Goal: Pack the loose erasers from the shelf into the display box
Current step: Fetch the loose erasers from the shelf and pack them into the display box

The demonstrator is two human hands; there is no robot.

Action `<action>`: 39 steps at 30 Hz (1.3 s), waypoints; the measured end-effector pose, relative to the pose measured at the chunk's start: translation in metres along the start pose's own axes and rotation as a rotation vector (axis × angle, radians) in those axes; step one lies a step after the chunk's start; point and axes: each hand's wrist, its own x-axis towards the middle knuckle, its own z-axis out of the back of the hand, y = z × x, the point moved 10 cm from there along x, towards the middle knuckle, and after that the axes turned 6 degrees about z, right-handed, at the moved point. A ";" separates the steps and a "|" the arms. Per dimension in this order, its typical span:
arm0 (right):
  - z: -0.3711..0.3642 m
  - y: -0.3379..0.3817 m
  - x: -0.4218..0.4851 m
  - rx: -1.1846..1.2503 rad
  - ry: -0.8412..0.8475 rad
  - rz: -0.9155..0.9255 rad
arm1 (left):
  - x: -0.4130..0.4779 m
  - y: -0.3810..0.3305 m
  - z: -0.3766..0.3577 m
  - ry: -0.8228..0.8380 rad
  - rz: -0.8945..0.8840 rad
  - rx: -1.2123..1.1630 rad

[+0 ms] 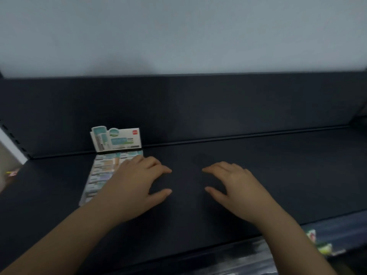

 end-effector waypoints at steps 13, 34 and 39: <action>0.067 -0.225 -0.117 -0.228 0.095 -0.246 | 0.101 -0.212 -0.068 0.023 0.023 0.100; 0.114 -0.398 -0.179 -0.254 -0.052 -0.482 | 0.221 -0.368 -0.102 0.093 -0.184 0.071; 0.131 -0.471 -0.202 -0.261 -0.104 -0.504 | 0.255 -0.424 -0.115 0.080 -0.176 0.054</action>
